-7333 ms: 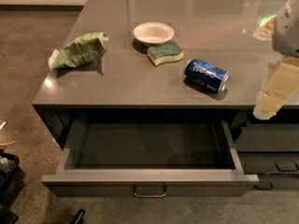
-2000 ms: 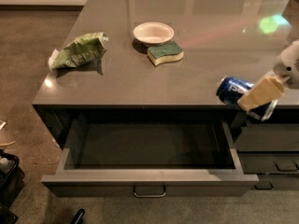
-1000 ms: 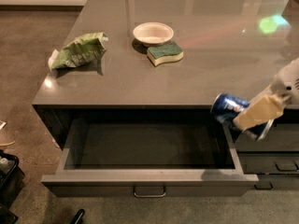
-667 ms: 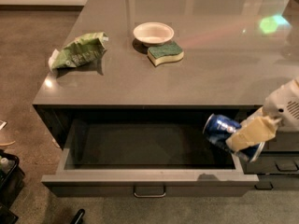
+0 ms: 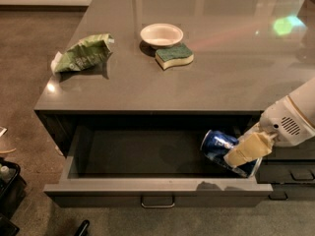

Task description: Place pepsi can into top drawer

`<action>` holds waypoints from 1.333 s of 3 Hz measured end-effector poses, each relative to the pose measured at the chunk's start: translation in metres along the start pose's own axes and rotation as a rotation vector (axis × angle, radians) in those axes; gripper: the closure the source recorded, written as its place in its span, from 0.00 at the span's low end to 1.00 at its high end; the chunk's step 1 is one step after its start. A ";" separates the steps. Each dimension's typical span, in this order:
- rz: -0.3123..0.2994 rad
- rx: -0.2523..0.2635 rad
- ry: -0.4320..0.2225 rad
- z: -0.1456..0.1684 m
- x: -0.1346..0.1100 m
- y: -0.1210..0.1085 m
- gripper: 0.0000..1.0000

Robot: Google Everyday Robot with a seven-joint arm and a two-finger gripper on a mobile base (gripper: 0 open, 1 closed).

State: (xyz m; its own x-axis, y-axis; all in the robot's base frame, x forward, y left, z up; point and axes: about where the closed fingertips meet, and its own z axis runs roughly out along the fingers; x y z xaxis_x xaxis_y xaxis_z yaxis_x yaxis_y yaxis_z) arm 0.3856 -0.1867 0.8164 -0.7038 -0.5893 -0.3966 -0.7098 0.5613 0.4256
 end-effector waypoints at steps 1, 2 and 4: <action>0.007 0.007 -0.007 -0.001 0.001 -0.001 1.00; -0.018 0.014 -0.023 0.024 -0.008 -0.008 1.00; -0.122 0.191 -0.122 0.070 -0.032 -0.022 1.00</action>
Offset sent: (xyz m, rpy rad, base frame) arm 0.0293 0.0402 -0.0572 0.0230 -0.0804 0.0116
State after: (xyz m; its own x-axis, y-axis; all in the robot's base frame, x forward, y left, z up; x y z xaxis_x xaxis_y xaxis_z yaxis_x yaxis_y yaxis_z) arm 0.4216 -0.1390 0.7628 -0.6029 -0.5914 -0.5354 -0.7737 0.5971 0.2117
